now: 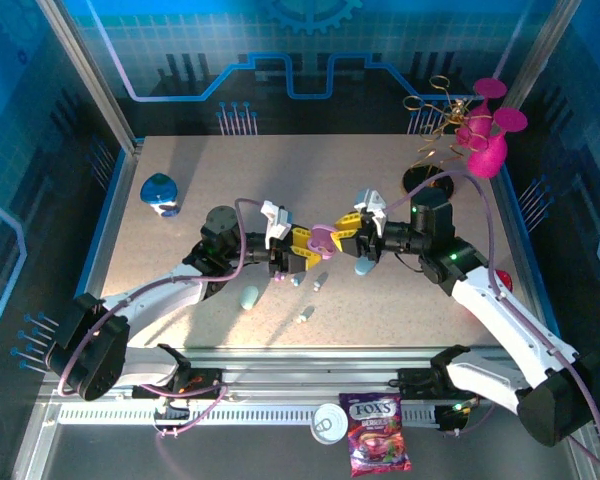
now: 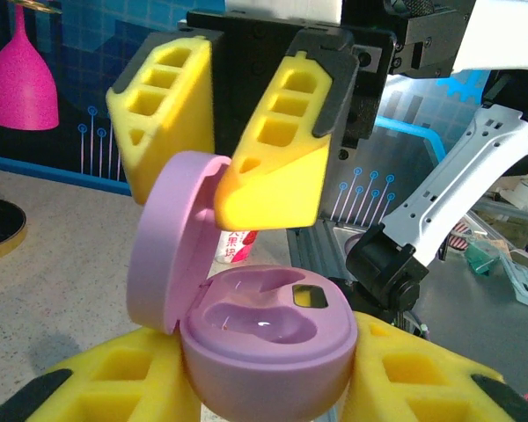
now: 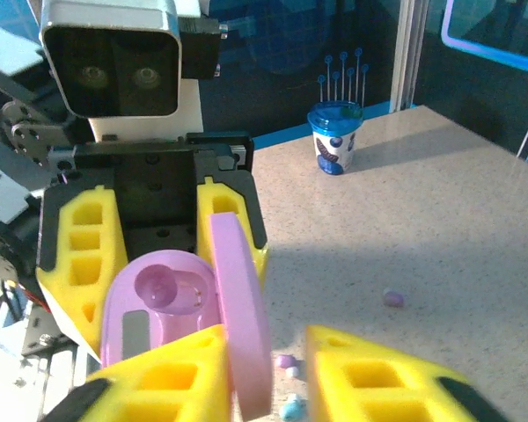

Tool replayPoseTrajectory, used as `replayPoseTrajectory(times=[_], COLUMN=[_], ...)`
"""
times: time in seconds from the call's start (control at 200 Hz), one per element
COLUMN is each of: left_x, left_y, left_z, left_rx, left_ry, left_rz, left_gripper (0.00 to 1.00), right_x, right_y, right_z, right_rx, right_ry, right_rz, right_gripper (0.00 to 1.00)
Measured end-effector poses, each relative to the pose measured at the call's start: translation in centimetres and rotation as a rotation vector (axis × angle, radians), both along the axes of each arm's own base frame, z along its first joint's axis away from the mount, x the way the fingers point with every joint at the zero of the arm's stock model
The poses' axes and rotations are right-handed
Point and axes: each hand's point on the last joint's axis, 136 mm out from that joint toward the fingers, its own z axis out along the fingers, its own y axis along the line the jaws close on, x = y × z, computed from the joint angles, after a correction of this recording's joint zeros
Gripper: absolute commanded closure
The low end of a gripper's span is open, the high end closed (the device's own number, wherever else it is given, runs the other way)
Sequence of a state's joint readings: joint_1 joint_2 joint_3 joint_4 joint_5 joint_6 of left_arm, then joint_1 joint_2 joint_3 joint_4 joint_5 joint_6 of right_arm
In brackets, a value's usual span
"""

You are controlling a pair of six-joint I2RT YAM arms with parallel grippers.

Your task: Insert the wireless bluetooth earbuds into the charging case

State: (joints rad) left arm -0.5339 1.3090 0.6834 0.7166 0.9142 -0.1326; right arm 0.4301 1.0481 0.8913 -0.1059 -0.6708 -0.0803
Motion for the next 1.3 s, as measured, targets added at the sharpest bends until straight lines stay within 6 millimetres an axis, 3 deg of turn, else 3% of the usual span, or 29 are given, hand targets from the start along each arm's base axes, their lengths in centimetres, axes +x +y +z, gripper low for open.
replayPoseTrajectory(times=[0.125,0.295,0.515,0.825,1.016,1.141,1.296], left_x=[-0.05,0.02,0.15,0.34,0.4,0.48,0.48], left_y=[0.0,0.0,-0.07,-0.12,-0.11,-0.1,-0.11], left_z=[0.01,0.05,-0.01,-0.21,-0.21,-0.2,-0.19], left_rx=[0.0,-0.002,-0.004,0.0,0.0,-0.001,-0.001], left_ry=[0.0,-0.002,-0.006,-0.001,-0.004,-0.001,-0.002], left_rz=[-0.003,0.001,0.002,0.008,0.011,0.016,0.016], left_gripper=[0.78,0.58,0.47,0.47,0.64,0.69,0.71], right_x=[-0.12,-0.04,0.22,0.54,0.58,0.65,0.55], right_y=[0.03,-0.06,0.07,0.06,0.09,0.04,0.07], right_z=[0.09,0.13,0.3,-0.2,-0.13,-0.07,-0.01], right_rx=[0.003,0.002,-0.007,-0.01,-0.009,-0.009,-0.006], right_ry=[-0.007,-0.009,-0.033,-0.053,-0.057,-0.061,-0.059], right_rz=[0.011,0.004,-0.026,-0.052,-0.053,-0.059,-0.058], right_gripper=[0.99,1.0,1.0,1.0,1.0,1.0,0.69])
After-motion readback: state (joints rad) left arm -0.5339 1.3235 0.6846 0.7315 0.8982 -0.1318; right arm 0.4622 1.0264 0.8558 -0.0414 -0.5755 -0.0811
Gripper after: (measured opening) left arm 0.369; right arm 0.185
